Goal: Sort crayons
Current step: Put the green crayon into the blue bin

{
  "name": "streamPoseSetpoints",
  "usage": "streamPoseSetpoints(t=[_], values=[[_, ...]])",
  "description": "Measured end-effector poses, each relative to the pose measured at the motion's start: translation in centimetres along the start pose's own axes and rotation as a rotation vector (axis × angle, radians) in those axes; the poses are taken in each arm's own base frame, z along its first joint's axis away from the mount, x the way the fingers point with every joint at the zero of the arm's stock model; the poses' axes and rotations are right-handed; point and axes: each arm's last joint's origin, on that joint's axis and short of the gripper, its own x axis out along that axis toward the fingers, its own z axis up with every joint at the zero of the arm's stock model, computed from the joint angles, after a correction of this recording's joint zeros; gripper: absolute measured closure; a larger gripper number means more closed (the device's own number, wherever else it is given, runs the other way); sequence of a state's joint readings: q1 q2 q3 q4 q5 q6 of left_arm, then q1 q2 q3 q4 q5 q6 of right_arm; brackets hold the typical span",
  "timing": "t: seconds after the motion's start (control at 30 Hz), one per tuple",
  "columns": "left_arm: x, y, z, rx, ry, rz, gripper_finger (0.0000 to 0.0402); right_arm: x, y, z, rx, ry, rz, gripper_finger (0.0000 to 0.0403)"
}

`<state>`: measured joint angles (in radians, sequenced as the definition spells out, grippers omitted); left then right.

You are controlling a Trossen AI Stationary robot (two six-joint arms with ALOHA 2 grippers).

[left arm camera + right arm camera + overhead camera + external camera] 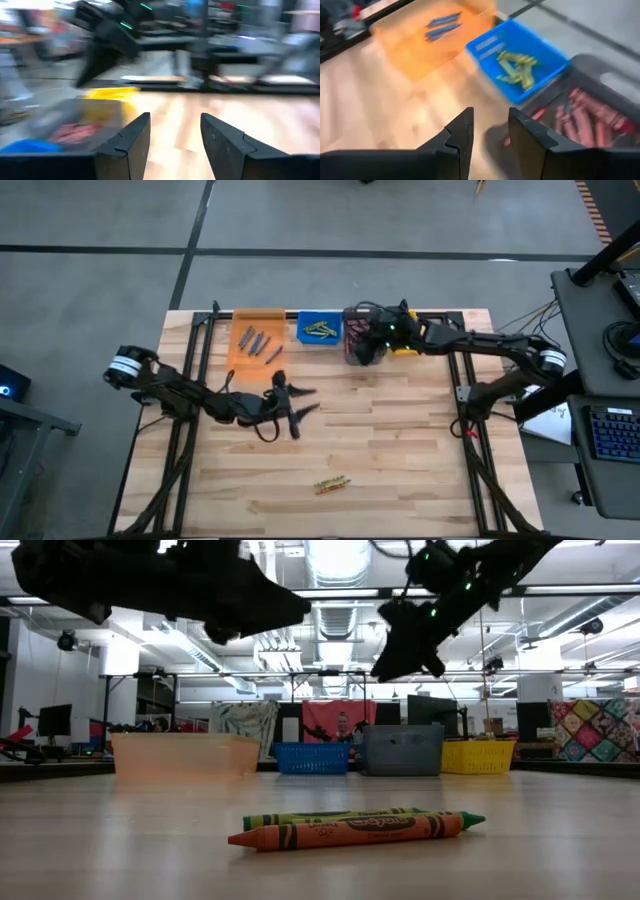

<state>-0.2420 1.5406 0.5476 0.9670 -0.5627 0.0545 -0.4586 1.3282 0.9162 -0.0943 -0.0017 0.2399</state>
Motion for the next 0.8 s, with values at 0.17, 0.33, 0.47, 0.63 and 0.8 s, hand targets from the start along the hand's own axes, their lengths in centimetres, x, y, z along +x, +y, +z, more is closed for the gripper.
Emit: streamPoseSetpoints(t=[0.17,0.33,0.47,0.63,0.8], values=[[-0.2,-0.6,-0.2,0.019,0.037,-0.2,0.0245,-2.5,3.8,-1.1,0.0,0.078,0.103,0.03],[-0.3,-1.4,-0.8,-0.029,0.157,-0.261,0.0245,-4.8,8.7,-3.4,-0.034,0.172,0.238,0.0309],[-0.7,-3.0,-1.2,-0.047,0.271,-0.334,0.0245,-6.0,12.8,-5.9,-0.066,0.245,0.354,0.0314],[-1.5,-6.1,-2.4,0.022,0.309,-0.347,0.0244,-6.9,16.8,-9.6,-0.105,0.279,0.317,0.032],[-1.4,-8.2,-2.9,0.044,0.324,-0.369,0.0237,-6.9,19.0,-12.8,-0.077,0.324,0.267,0.0327]])
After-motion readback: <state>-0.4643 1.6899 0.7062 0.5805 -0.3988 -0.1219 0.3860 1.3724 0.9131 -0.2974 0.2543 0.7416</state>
